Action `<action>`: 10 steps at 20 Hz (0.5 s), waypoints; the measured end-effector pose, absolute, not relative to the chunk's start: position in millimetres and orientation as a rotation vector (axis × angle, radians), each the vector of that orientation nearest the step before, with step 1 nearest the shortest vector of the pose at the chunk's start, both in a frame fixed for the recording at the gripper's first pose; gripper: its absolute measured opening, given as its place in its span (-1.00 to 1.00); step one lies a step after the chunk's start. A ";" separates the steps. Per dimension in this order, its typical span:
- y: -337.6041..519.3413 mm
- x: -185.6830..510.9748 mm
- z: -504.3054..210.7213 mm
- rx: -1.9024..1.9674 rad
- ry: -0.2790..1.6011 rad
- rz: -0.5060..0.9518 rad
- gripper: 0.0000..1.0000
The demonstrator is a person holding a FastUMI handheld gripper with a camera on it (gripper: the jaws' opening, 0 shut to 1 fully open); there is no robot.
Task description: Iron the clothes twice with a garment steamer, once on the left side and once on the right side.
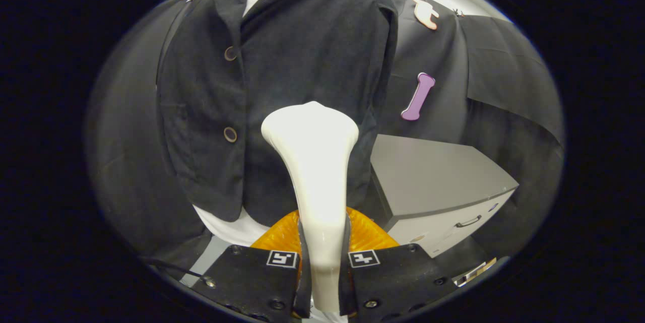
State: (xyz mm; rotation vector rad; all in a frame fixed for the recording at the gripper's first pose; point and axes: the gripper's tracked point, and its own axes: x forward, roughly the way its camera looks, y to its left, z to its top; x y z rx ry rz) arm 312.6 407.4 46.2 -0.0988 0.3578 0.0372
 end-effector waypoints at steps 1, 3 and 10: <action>406.9 312.1 32.5 -0.100 0.379 0.037 -0.52; 405.0 311.6 8.5 -0.096 0.411 0.037 -0.52; 397.4 312.1 -32.4 -0.098 0.456 0.033 -0.52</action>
